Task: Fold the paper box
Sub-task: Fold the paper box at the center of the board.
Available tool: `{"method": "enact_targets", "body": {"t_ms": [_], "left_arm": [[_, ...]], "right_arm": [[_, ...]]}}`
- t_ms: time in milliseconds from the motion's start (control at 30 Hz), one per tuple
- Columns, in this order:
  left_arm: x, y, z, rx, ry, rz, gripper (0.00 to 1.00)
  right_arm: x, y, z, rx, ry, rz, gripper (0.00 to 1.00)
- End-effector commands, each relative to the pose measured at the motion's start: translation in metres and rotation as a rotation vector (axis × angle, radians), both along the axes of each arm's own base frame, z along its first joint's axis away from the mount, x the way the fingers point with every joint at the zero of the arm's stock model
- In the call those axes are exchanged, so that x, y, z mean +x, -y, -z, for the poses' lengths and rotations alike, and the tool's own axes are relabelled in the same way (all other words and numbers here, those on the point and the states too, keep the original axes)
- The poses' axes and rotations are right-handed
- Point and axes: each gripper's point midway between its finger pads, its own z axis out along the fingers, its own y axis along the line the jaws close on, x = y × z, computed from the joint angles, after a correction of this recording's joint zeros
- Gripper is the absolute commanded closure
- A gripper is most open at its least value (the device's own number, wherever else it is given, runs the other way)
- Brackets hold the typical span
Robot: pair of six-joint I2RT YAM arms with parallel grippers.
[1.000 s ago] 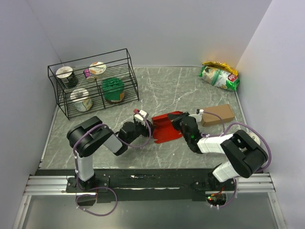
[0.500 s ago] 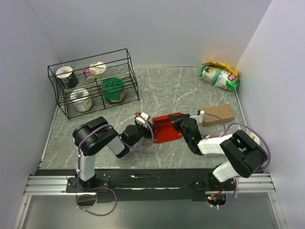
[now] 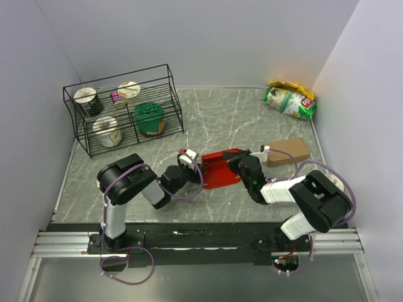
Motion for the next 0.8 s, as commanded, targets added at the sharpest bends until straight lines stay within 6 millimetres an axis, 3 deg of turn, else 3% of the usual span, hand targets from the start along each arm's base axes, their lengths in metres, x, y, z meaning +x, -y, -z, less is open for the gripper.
{"method": "enact_targets", "body": {"t_ms": [0, 367, 533, 767], "left_arm": [[0.017, 0.012, -0.064, -0.17, 0.198, -0.025, 0.34], [0.031, 0.011, -0.07, -0.206, 0.225, -0.12, 0.34], [0.039, 0.0, -0.071, -0.213, 0.239, -0.233, 0.38], [0.044, 0.004, -0.074, -0.233, 0.248, -0.296, 0.45]], "right_arm": [[-0.014, 0.011, 0.044, -0.141, -0.108, -0.016, 1.0], [-0.015, 0.011, 0.045, -0.142, -0.111, -0.021, 1.0], [-0.016, 0.01, 0.048, -0.137, -0.117, -0.024, 1.0], [-0.016, 0.011, 0.05, -0.143, -0.126, -0.023, 1.0]]}}
